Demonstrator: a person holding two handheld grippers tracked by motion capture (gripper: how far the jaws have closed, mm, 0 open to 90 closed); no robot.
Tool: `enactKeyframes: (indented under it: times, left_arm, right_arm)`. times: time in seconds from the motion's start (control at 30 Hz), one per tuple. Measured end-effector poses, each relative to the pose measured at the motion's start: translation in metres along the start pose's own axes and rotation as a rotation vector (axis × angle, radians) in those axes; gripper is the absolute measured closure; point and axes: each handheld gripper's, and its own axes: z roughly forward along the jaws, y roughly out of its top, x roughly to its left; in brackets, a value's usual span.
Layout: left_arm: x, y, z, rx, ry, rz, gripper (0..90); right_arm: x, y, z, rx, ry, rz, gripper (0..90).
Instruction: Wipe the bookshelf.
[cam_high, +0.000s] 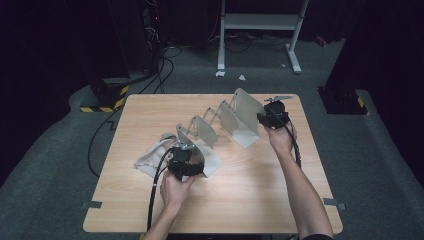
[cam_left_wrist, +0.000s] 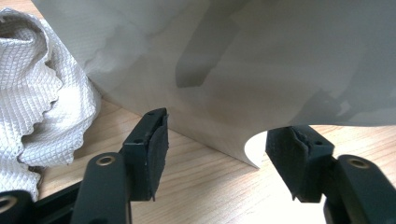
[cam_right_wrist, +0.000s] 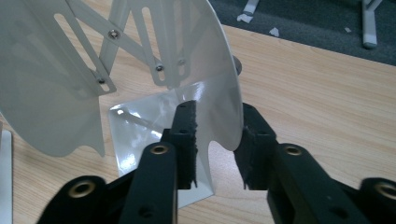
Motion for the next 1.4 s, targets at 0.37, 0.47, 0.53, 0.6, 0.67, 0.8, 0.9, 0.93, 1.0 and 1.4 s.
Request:
enactKeyframes:
  times: [0.37,0.47,0.53,0.6,0.67,0.8,0.9,0.93,1.0,1.4]
  left_arm:
    - [0.009,-0.004,-0.005,-0.005,-0.027,0.044,59.4]
    - [0.013,-0.003,-0.006,-0.002,-0.025,0.042,62.9]
    - [0.015,-0.003,-0.006,0.000,-0.024,0.040,65.6]
    - [0.019,-0.001,-0.006,0.004,-0.023,0.029,67.3]
    - [0.021,-0.001,-0.005,0.008,-0.027,0.023,70.7]
    - [0.025,0.001,-0.003,0.019,-0.033,0.017,76.5]
    - [0.027,0.001,-0.002,0.019,-0.034,0.021,82.2]
    - [0.028,0.002,-0.002,0.025,-0.035,0.024,83.3]
    - [0.027,0.005,-0.002,0.035,-0.028,0.042,84.6]
    - [0.044,0.022,0.004,0.051,-0.037,0.048,89.7]
  right_arm:
    - [0.012,-0.003,-0.006,0.032,0.040,-0.079,89.2]
    - [0.015,-0.006,-0.010,0.035,0.059,-0.091,90.0]
    - [0.015,-0.006,-0.011,0.039,0.062,-0.086,90.0]
    - [0.013,-0.010,-0.014,0.034,0.068,-0.081,90.0]
    - [0.012,-0.011,-0.015,0.033,0.069,-0.078,90.0]
    - [0.011,-0.019,-0.025,0.043,0.059,-0.063,90.0]
    - [0.013,-0.024,-0.029,0.039,0.032,-0.031,90.0]
    - [0.015,-0.025,-0.030,0.038,0.018,-0.026,90.0]
    - [0.020,-0.026,-0.033,0.043,-0.002,-0.019,90.0]
    - [0.019,-0.043,-0.049,0.027,-0.057,0.032,90.0]
